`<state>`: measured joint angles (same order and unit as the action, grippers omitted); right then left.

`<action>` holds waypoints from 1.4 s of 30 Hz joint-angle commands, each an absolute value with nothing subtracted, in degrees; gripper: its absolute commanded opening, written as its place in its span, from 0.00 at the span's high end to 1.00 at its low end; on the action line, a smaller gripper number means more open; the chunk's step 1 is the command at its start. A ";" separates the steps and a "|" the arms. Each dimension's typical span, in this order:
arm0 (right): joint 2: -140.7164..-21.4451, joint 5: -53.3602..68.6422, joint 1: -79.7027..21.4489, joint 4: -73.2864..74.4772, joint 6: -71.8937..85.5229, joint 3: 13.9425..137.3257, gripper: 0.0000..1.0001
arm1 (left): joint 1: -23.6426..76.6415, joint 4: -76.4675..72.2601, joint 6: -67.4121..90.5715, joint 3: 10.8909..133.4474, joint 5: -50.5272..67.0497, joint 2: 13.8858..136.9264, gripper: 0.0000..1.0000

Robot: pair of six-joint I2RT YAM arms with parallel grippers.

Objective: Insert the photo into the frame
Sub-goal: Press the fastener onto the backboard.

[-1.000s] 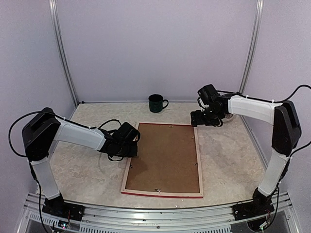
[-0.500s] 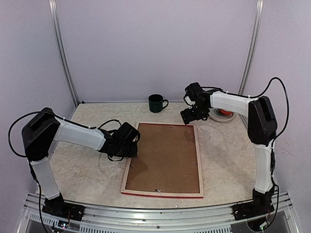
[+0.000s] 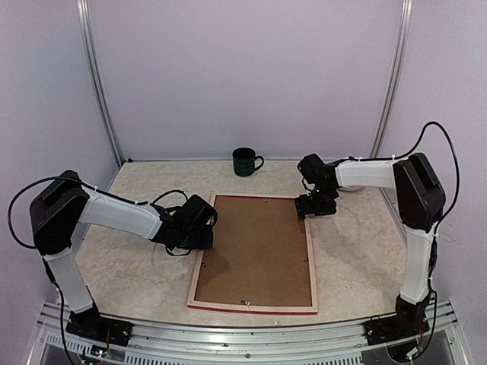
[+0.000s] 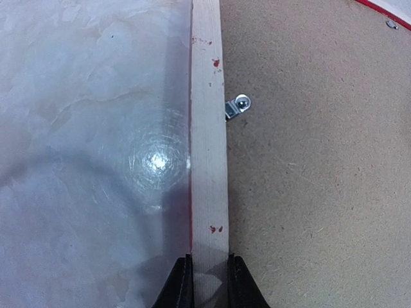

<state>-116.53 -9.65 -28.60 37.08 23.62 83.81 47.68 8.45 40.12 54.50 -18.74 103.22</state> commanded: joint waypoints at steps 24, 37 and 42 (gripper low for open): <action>-116.40 -11.35 -28.83 35.95 32.14 83.04 0.37 | 49.08 5.12 42.00 53.10 -17.58 102.74 0.89; -117.02 -9.56 -28.91 34.56 32.38 81.28 0.44 | 49.15 4.64 42.27 53.00 -17.07 103.25 0.89; -118.28 -8.90 -29.49 35.12 32.02 81.88 0.44 | 49.18 4.42 42.42 52.74 -17.05 103.34 0.89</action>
<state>-116.16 -9.54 -28.80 34.41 31.79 82.15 48.38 6.90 41.34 53.58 -19.59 103.18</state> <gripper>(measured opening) 0.558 0.152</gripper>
